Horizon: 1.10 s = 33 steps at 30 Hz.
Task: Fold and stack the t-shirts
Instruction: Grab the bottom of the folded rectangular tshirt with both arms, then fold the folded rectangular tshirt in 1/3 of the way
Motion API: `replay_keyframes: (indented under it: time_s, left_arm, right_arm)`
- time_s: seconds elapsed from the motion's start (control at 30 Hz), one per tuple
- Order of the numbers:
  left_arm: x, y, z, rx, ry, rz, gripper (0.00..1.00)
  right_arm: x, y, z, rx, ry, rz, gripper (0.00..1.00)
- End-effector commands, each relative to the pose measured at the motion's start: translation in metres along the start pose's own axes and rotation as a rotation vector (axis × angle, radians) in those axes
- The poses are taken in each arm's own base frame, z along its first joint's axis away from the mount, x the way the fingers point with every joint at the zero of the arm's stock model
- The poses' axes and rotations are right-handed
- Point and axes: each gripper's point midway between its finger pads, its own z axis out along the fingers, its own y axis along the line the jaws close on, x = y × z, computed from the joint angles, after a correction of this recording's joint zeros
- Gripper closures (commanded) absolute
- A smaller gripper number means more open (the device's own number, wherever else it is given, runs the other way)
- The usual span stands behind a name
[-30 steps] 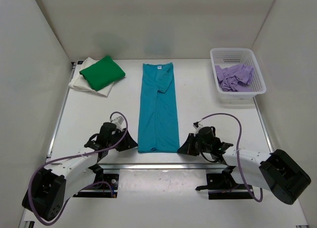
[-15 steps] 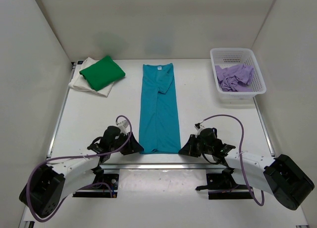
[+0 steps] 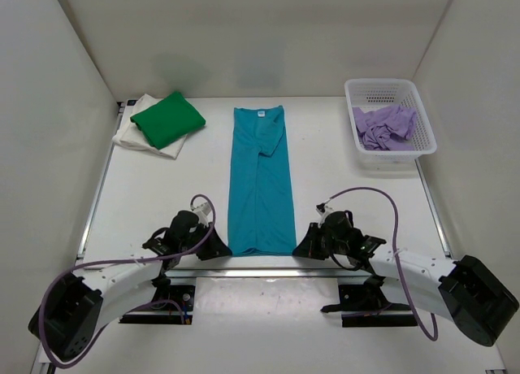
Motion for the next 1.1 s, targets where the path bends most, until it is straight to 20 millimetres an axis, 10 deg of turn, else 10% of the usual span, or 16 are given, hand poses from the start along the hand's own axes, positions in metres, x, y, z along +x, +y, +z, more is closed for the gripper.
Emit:
replay_keyframes:
  time_s: [0.0, 0.2, 0.47, 0.77, 1.07]
  left_arm:
    - [0.019, 0.013, -0.009, -0.076, 0.087, -0.019, 1.0]
    - [-0.051, -0.032, -0.038, -0.027, -0.064, 0.031, 1.0]
    - [-0.136, -0.081, -0.026, -0.018, -0.177, 0.087, 1.0]
    - [-0.242, -0.066, -0.001, -0.174, -0.323, 0.073, 1.0]
    - [-0.272, -0.05, 0.041, -0.206, -0.287, 0.058, 1.0]
  right_arm:
    - [0.003, 0.003, -0.004, 0.051, 0.017, -0.075, 1.0]
    - [-0.061, 0.041, -0.018, -0.004, -0.081, -0.147, 1.0]
    - [-0.175, 0.07, -0.014, 0.026, -0.207, -0.245, 1.0]
    - [-0.278, 0.058, 0.011, 0.044, -0.273, -0.245, 1.0]
    - [-0.318, 0.043, 0.038, 0.023, -0.258, -0.225, 1.0]
